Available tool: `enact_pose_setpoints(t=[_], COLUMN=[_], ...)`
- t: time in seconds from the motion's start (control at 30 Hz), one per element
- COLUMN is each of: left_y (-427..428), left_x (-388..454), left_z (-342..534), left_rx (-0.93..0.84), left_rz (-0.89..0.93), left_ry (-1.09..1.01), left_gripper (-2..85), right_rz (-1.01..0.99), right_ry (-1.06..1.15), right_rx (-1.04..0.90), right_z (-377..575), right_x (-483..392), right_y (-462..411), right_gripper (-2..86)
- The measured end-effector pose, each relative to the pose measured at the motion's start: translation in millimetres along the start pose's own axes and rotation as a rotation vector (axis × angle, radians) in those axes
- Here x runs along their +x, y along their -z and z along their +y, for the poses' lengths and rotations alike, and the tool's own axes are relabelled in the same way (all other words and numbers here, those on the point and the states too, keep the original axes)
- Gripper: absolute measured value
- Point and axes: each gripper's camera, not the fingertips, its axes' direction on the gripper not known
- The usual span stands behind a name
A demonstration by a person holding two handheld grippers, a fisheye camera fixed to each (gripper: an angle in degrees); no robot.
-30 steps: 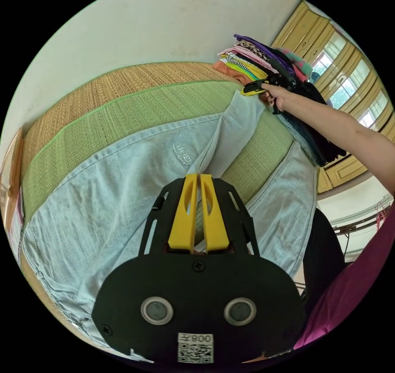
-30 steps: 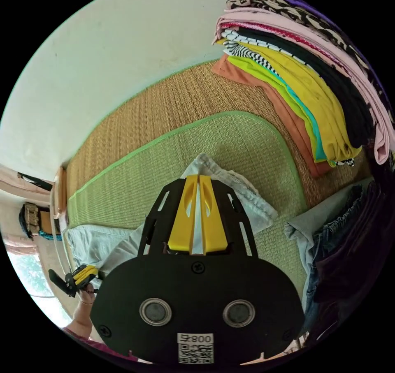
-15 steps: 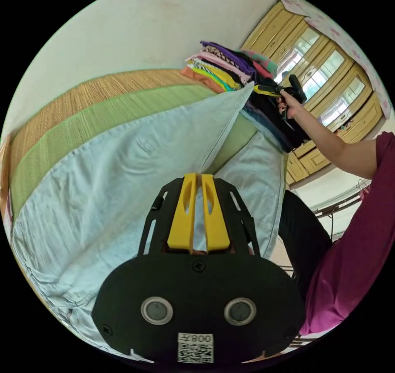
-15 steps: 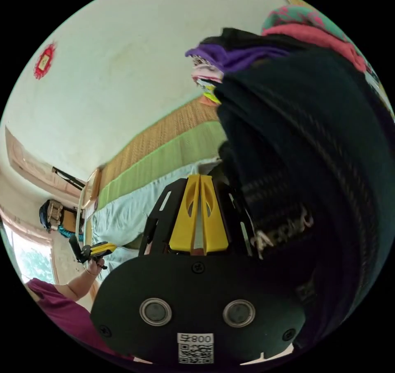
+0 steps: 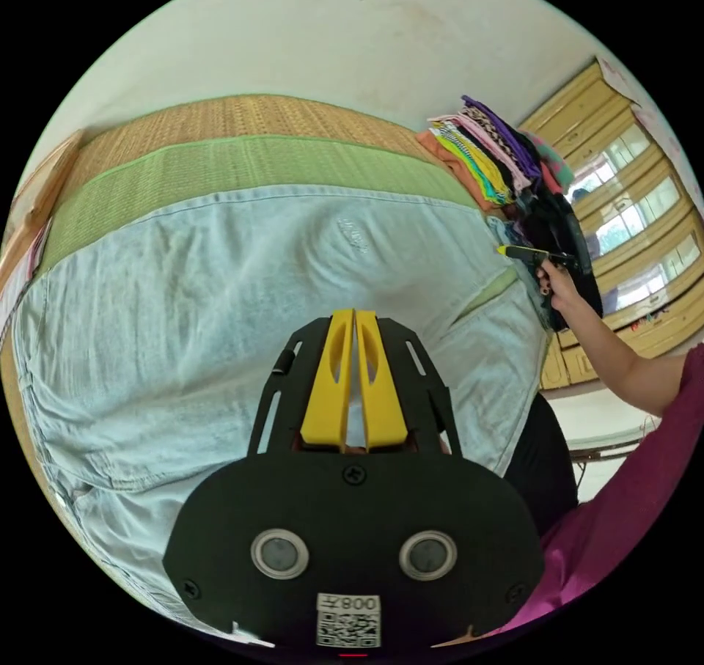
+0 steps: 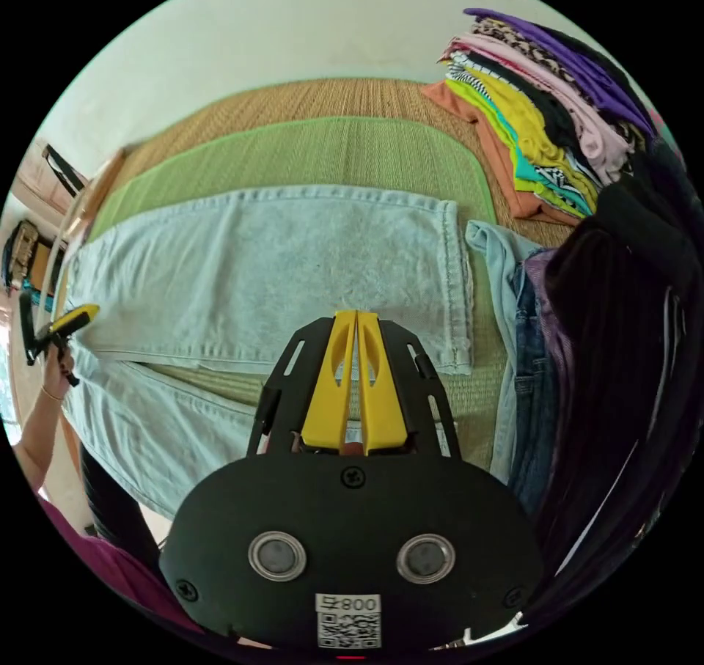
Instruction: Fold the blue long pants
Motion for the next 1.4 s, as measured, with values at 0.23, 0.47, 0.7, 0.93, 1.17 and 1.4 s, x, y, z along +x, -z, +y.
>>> enact_pose_setpoints(t=[0.23, 0.47, 0.7, 0.93, 1.17, 1.4], left_y=[-16.7, 11.8, -1.4, 3.6, 24.1, 45.2], left_x=[-20.5, -10.8, -6.8, -27.3, -49.0, -87.2], left_z=[-1.9, 45.2, 121.2, 135.0, 172.6, 236.8], left_rx=[-0.053, 0.005, -0.158, -0.142, -0.112, -0.121], left_rz=[-0.049, 0.108, 0.021, 0.012, 0.072, 0.091], left_ry=[0.030, -0.021, -0.028, -0.012, 0.055, 0.164], left_gripper=[0.1, 0.1, 0.1, 0.1, 0.1, 0.1], right_rz=[0.064, 0.048, 0.042, 0.020, -0.018, 0.008], right_ry=[-0.052, -0.064, -0.183, -0.248, -0.227, -0.120], right_rx=[-0.043, 0.026, 0.017, -0.031, 0.002, -0.100], right_z=[-54.5, -22.3, 73.6, 39.7, 39.8, 68.5], right_x=[6.6, -7.2, 4.5, 21.6, -0.2, -66.6], right_y=[-23.5, 31.6, 52.9, 19.6, 47.8, 35.7], right_gripper=[-0.4, -0.5, -0.5, -0.5, -0.4, -0.5])
